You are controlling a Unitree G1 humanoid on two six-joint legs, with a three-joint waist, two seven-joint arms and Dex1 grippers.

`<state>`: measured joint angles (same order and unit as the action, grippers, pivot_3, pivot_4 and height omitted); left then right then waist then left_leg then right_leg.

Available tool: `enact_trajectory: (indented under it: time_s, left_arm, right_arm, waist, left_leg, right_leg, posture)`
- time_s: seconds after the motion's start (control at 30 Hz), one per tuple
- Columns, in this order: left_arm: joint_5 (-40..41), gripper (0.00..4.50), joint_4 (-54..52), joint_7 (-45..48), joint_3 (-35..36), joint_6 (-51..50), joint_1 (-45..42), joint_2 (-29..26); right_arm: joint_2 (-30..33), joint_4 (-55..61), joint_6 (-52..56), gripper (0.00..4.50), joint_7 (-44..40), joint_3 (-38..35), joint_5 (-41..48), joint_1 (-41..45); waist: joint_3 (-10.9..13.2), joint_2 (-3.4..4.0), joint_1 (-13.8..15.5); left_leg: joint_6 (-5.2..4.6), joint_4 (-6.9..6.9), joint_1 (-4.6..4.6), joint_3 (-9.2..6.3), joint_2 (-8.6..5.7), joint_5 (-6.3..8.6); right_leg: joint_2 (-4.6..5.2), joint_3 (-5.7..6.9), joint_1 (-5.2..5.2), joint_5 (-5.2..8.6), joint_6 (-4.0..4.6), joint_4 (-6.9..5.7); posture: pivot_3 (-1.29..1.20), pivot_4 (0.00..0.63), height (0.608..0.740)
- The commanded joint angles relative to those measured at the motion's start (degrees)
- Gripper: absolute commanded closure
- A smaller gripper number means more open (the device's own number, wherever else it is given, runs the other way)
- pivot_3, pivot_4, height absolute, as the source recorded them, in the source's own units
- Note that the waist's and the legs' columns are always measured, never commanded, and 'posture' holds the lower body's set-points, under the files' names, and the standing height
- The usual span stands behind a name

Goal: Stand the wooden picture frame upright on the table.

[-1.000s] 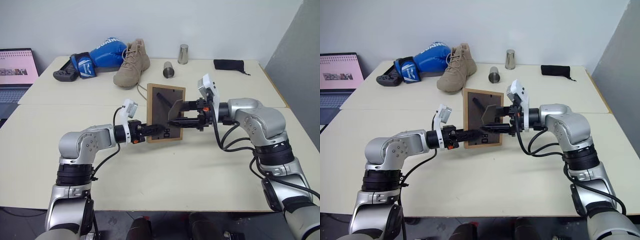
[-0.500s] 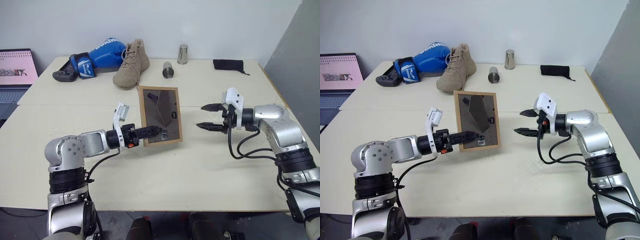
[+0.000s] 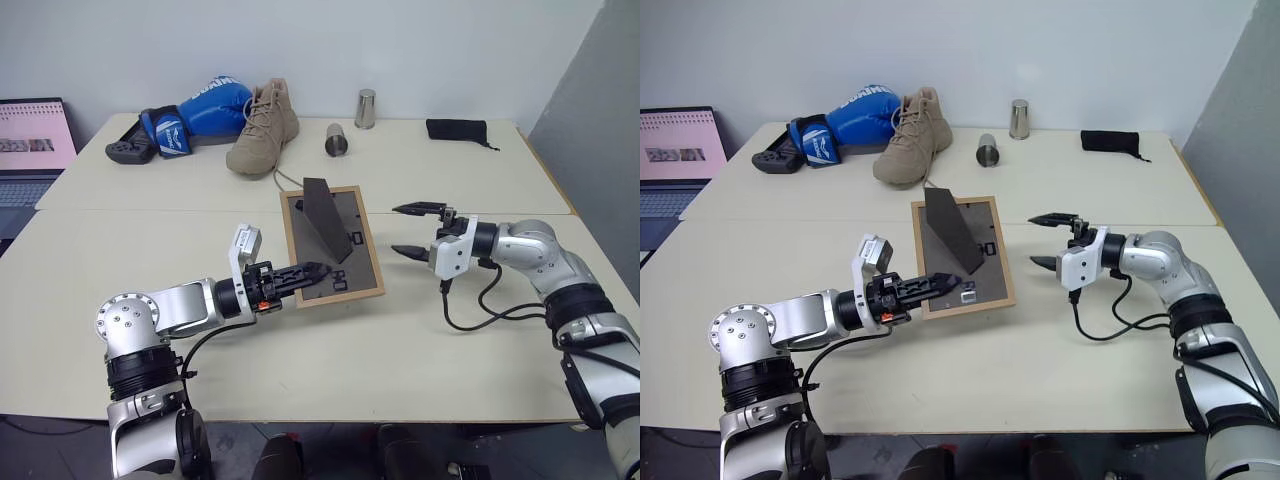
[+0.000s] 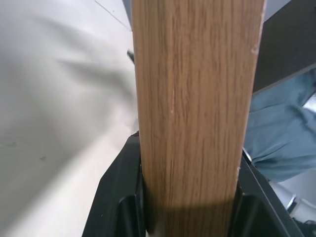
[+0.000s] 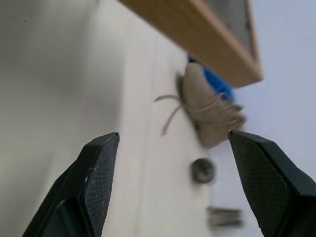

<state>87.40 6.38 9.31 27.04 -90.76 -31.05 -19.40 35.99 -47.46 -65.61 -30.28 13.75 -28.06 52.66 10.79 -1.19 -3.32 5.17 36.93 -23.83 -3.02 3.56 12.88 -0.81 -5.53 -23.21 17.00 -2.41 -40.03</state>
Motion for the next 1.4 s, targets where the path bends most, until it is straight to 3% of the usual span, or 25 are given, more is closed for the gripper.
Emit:
enact_trajectory:
  time_s: [0.03, 0.17, 0.37, 0.63, 0.77, 1.0, 1.2, 1.27, 1.4]
  left_arm:
    - [16.4, 3.21, -2.6, -9.6, -6.0, 6.8, 3.3, -2.1]
    - [25.6, 3.21, -5.6, -14.9, -12.2, 13.7, 7.3, -4.6]
    - [25.6, 3.21, -8.3, -14.3, -15.2, 17.3, 8.9, -4.7]
    - [25.6, 3.21, -9.2, -13.2, -16.8, 18.4, 9.4, -4.7]
    - [25.6, 3.21, -8.8, -12.1, -17.6, 17.6, 9.3, -5.4]
    - [25.6, 3.21, -8.5, -11.1, -19.0, 17.5, 9.2, -6.8]
    - [25.6, 3.21, -8.0, -11.6, -18.8, 18.7, 8.9, -6.7]
    - [25.6, 2.51, -8.8, -12.9, -19.0, 20.0, 8.9, -7.1]
    - [25.6, 1.76, -9.4, -9.0, -16.9, 19.2, 8.9, -8.4]
  right_arm:
    - [0.4, -1.4, -4.6, 0.77, 16.0, 0.0, -10.2, 3.2]
    - [0.7, 1.5, -6.5, 0.77, 29.9, 3.1, -22.2, 4.7]
    - [0.4, 2.1, -6.3, 0.77, 43.9, 8.3, -31.5, 7.6]
    - [0.4, 1.7, -5.4, 0.77, 54.7, 13.9, -36.7, 9.9]
    - [0.6, 2.3, -6.1, 1.45, 56.8, 15.6, -37.0, 10.4]
    - [0.7, 2.2, -5.7, 3.05, 58.5, 17.2, -37.2, 11.0]
    - [1.5, 2.7, -5.4, 3.06, 59.6, 17.5, -37.1, 11.1]
    - [1.7, 3.0, -5.2, 3.06, 60.1, 17.7, -37.2, 10.9]
    - [2.2, 3.8, -5.1, 3.21, 60.5, 17.8, -36.8, 10.6]
  waist:
    - [0.0, 0.0, 0.0]
    - [0.0, 0.0, 0.1]
    - [0.0, 0.0, 0.2]
    - [0.0, -0.01, 0.2]
    - [0.0, -0.01, 0.1]
    - [0.0, -0.01, 0.1]
    - [0.0, -0.02, 0.1]
    - [0.0, -0.02, 0.1]
    - [0.0, -0.02, 0.1]
  left_leg:
    - [0.01, 0.0, 0.0, 0.0, 0.0, -0.01]
    - [0.02, -0.01, 0.06, 0.04, -0.03, -0.01]
    - [0.07, 0.01, 0.06, 0.03, -0.11, -0.04]
    - [0.06, 0.01, 0.05, 0.02, -0.12, -0.04]
    - [0.06, 0.0, 0.06, 0.02, -0.12, -0.04]
    - [0.06, 0.01, 0.05, 0.01, -0.12, -0.04]
    - [0.05, 0.01, 0.05, 0.0, -0.13, -0.03]
    - [0.05, 0.0, 0.05, -0.01, -0.13, -0.03]
    - [0.05, 0.0, 0.06, 0.0, -0.13, -0.03]
  right_leg:
    - [0.01, 0.0, 0.0, 0.0, 0.0, 0.0]
    - [0.05, -0.06, 0.0, 0.0, 0.01, -0.05]
    - [0.05, -0.07, 0.0, 0.0, 0.01, -0.06]
    - [0.05, -0.08, 0.01, 0.0, 0.01, -0.05]
    - [0.05, -0.08, 0.01, 0.0, 0.01, -0.05]
    - [0.05, -0.08, 0.02, -0.01, 0.01, -0.06]
    - [0.06, -0.07, 0.02, -0.01, 0.01, -0.06]
    - [0.06, -0.06, 0.02, -0.01, 0.02, -0.06]
    - [0.05, -0.08, 0.02, -0.01, 0.02, -0.06]
  posture:
    - [0.0, 0.15, 0.74]
    - [0.0, 0.15, 0.74]
    - [0.0, 0.15, 0.74]
    - [0.0, 0.15, 0.74]
    - [0.0, 0.15, 0.74]
    - [0.0, 0.15, 0.74]
    - [0.0, 0.15, 0.74]
    - [0.0, 0.15, 0.74]
    - [0.0, 0.15, 0.74]
